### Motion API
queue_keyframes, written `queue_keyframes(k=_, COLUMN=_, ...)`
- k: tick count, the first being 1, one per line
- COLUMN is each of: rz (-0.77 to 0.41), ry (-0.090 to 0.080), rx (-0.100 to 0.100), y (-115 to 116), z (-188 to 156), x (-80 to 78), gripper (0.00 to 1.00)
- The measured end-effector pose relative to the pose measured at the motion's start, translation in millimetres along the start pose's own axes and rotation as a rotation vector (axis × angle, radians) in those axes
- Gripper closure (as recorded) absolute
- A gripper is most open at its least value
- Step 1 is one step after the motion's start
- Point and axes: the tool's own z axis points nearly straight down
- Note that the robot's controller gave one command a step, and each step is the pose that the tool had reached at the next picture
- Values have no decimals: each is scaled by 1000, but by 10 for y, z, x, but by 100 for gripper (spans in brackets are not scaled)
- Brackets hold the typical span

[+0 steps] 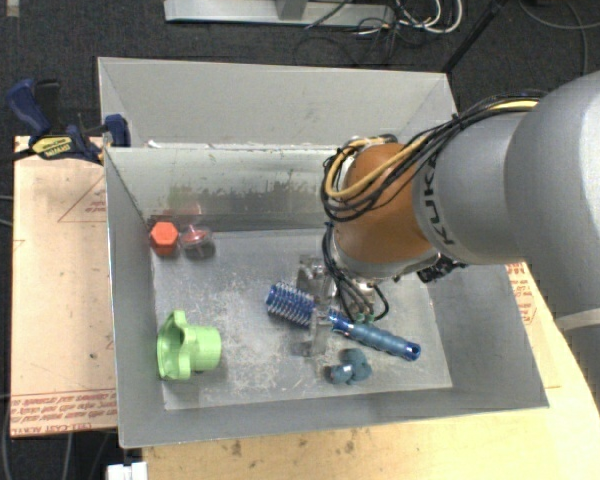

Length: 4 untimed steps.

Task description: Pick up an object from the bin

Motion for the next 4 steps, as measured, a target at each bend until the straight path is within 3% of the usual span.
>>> queue_keyframes(k=4, rz=3, ry=-5, rx=-7, y=26, z=-11, x=-20, gripper=0)
